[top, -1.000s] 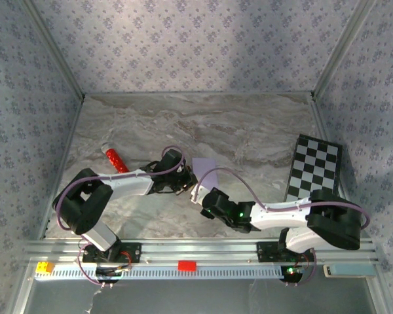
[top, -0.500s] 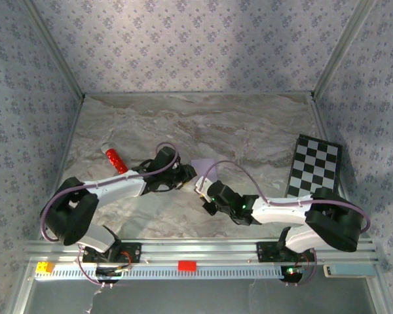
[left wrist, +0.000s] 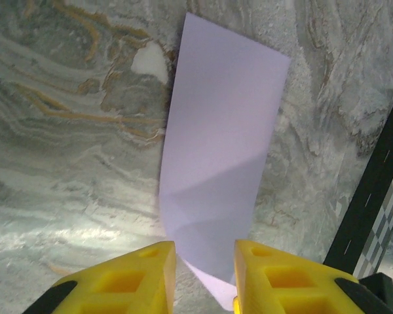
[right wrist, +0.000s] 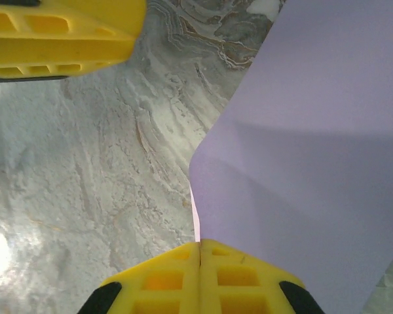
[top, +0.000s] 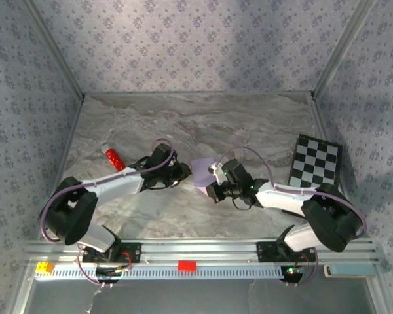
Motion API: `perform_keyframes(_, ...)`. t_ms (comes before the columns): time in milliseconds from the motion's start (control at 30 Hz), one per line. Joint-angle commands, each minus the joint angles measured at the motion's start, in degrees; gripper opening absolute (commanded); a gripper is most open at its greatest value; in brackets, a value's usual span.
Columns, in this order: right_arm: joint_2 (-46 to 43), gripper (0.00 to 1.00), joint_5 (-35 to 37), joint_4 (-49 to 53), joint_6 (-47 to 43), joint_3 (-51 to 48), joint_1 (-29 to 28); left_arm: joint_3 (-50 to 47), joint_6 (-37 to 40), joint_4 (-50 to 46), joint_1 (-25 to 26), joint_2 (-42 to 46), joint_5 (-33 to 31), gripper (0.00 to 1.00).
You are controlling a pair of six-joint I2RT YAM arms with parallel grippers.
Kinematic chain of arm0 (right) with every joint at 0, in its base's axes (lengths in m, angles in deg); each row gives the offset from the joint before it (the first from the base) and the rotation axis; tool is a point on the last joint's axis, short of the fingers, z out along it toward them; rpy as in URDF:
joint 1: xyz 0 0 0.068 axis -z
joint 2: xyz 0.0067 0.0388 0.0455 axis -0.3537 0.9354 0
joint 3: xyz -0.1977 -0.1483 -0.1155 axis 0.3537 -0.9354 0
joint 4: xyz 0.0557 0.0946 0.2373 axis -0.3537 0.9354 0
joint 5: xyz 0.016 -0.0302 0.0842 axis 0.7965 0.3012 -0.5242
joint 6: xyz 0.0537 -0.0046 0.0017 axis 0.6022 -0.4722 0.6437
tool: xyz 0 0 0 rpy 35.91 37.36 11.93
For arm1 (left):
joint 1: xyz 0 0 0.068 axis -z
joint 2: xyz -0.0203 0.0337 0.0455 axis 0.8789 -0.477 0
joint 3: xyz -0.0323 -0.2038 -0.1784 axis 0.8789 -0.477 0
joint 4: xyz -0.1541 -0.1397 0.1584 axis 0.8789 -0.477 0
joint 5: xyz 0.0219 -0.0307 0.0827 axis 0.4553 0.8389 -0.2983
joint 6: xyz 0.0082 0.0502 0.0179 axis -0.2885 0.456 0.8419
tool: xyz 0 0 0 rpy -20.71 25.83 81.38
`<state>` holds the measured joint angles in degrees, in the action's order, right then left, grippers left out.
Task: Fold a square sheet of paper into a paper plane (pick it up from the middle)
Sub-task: Third fold the triangle at the center of the table.
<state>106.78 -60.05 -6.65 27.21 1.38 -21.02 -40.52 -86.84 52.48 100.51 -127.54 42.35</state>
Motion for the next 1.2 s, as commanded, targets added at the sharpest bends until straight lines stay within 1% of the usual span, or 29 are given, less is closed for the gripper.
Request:
perform_keyframes(0,1.74,0.00,-11.85,2.11,5.90,1.71,2.41,4.26,2.76,-1.14,-1.20,-2.47,2.57,0.28)
perform_keyframes(133,2.90,0.00,-15.47,1.59,6.81,2.10,3.55,9.17,6.02,-2.50,-2.33,-6.97,4.88,0.24)
perform_keyframes(267,3.54,0.00,-17.09,1.18,7.10,2.31,3.62,13.88,7.95,-3.05,-2.94,-12.08,6.91,0.22)
perform_keyframes(533,3.65,0.00,-17.84,-0.06,8.13,1.56,3.72,23.15,11.31,-3.88,-2.86,-23.19,12.25,0.18)
perform_keyframes(767,3.79,0.00,-17.97,-0.28,8.20,1.43,3.86,26.10,13.14,-4.98,-2.38,-27.55,14.39,0.16)
perform_keyframes(867,3.71,0.00,-18.04,-0.25,8.21,1.52,3.92,26.32,14.09,-6.63,-1.66,-28.73,14.01,0.15)
perform_keyframes(967,3.72,0.00,-17.93,-0.25,8.30,1.70,4.03,27.40,15.51,-10.65,-0.90,-30.23,12.24,0.13)
perform_keyframes(1167,3.91,0.00,-16.25,0.39,8.56,1.97,4.51,27.50,17.99,-14.40,0.15,-31.66,9.48,0.11)
